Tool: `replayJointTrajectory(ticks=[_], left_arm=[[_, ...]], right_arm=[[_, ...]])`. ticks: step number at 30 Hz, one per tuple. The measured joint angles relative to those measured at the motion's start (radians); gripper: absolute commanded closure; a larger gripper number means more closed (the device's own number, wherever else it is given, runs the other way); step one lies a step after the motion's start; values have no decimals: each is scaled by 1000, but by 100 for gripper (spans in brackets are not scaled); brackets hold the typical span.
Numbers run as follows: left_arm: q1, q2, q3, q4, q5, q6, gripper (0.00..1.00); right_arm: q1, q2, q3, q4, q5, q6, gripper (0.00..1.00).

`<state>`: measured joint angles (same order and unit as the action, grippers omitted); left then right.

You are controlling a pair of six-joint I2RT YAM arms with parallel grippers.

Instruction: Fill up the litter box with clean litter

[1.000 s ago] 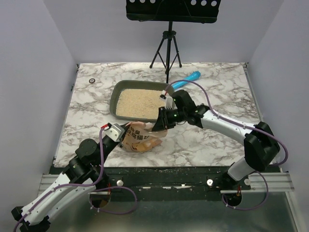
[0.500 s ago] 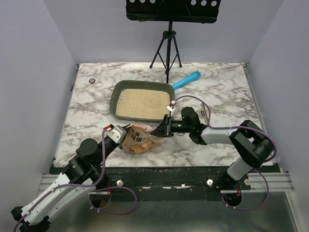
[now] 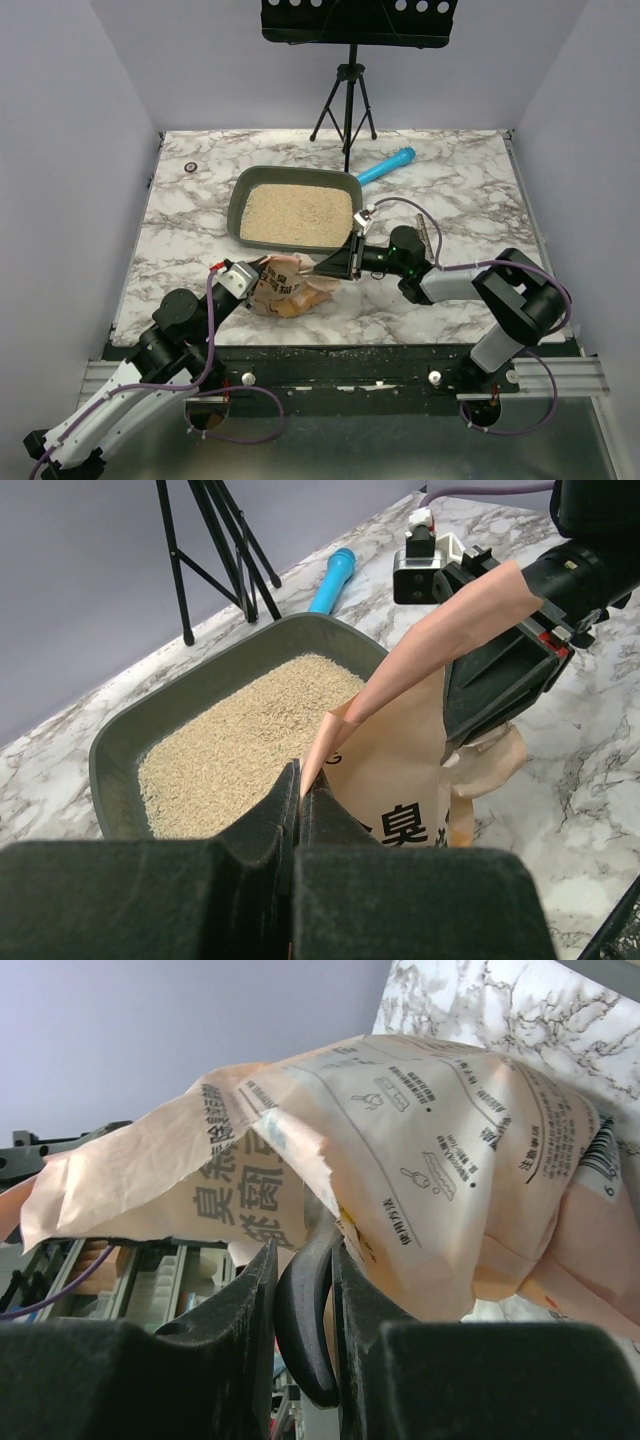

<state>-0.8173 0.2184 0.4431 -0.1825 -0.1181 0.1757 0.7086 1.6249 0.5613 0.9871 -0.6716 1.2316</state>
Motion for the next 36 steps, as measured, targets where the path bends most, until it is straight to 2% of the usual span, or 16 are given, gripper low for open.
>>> replayJointTrajectory(ticks=[10,27,32,36], left_arm=[[0,-8,0,-1,21,5,100],[0,-9,-8,5,83,14,100],[0,7,-8,16,85,15,100],[0,29,-8,29,88,14,100]], right_arm=[[-80,-73,-106,121,-60,62,99],[-236,-203,-256,206,-188,114,99],[-261,-258,-257,158,-211,104,99],[-281,-343,-246,41,-215,60,99]])
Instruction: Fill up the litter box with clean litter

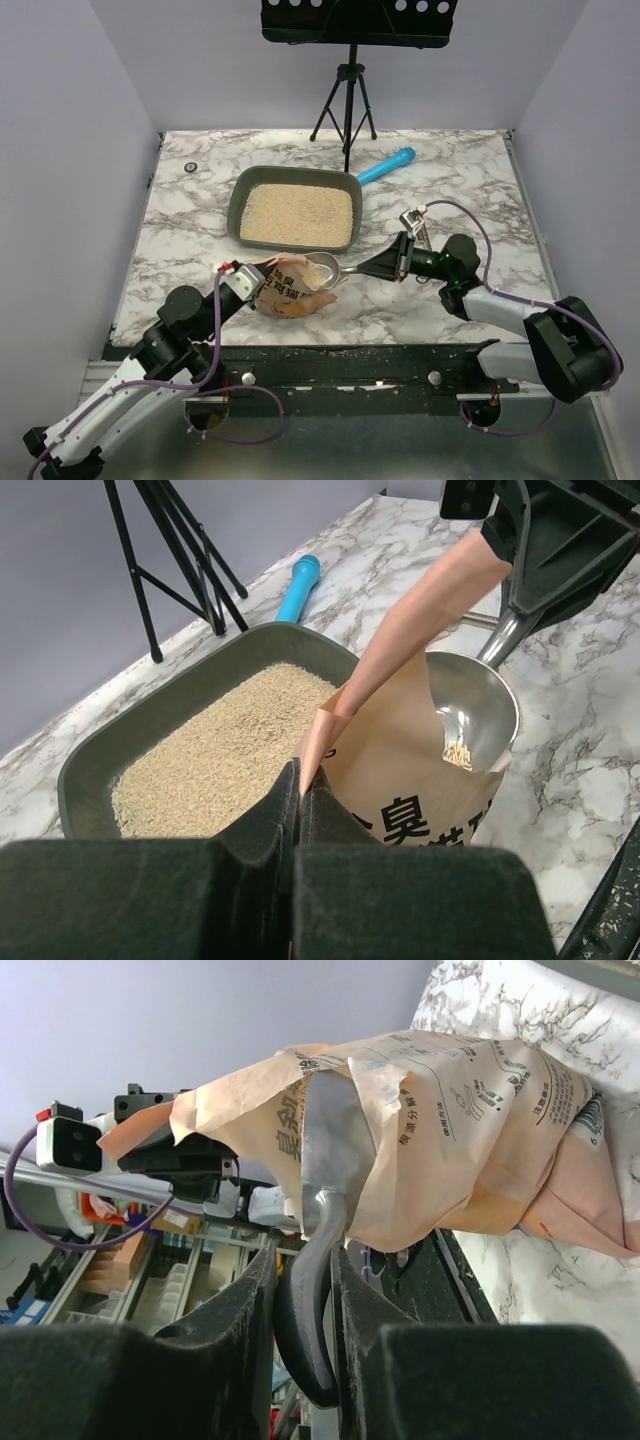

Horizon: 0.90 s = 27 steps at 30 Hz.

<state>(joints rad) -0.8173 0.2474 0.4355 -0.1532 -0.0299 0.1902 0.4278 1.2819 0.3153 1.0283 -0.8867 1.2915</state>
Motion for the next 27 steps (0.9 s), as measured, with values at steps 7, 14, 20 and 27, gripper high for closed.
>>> replayJointTrajectory(ticks=[7,14,20,27], left_arm=[[4,69,0,40,47,-6,100],[5,110,-2,61,103,-22,100],[5,132,-6,68,134,-30,100],[3,167,-6,85,140,-35,100]], right_arm=[[-39,-99,27,-202,-10,-87,99],[-79,-118,8,-275,-34,-108,99],[-127,-147,-43,-297,-55,-107,99],[-181,-191,-76,-326,-80,-109,99]])
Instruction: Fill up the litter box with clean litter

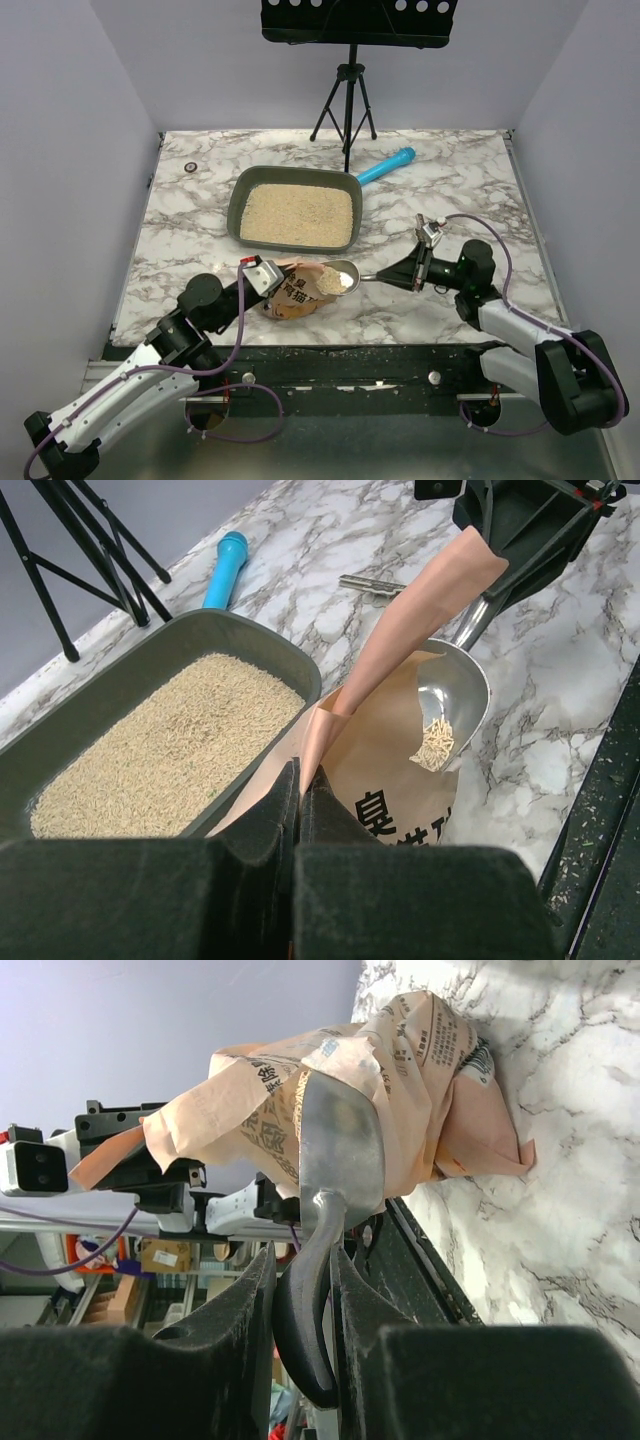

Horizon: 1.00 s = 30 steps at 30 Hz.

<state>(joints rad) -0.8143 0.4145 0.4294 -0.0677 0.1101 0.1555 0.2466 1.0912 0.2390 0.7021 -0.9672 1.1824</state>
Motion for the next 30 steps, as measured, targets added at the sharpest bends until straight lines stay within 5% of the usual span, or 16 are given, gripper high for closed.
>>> replayJointTrajectory(ticks=[30], left_arm=[[-5,-186,-35,-43,-81,24,100]], right_arm=[[-83,-191,-56,-50,-37,65,99]])
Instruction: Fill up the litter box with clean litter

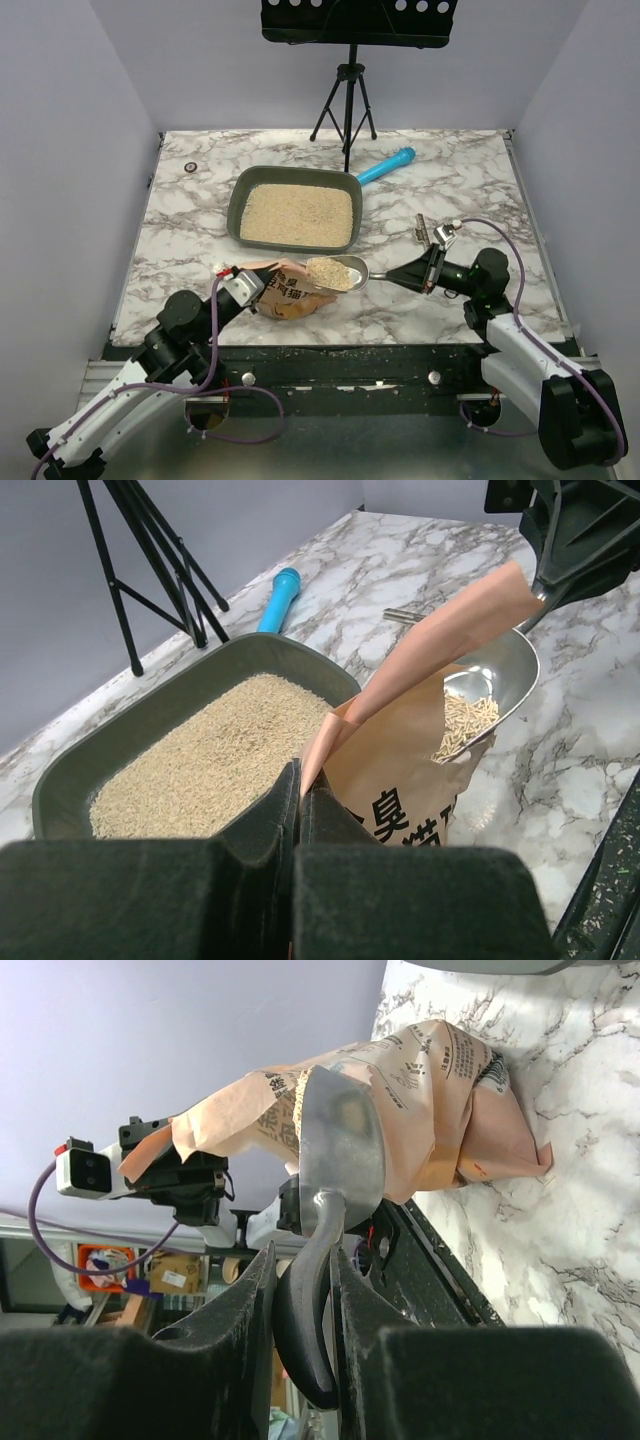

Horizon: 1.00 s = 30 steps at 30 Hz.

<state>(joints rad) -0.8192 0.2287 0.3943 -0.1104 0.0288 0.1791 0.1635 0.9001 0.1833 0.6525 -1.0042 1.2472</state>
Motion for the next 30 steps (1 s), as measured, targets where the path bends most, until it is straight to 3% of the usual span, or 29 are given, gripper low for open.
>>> replayJointTrajectory(ticks=[8,30], left_arm=[[0,-75,-17,-9,-55,4,100],[6,-100,-17,-7,-109,12,100]], right_arm=[[0,-37,35,-87,13,14,99],[1,-34,197,-216,69,82,99]])
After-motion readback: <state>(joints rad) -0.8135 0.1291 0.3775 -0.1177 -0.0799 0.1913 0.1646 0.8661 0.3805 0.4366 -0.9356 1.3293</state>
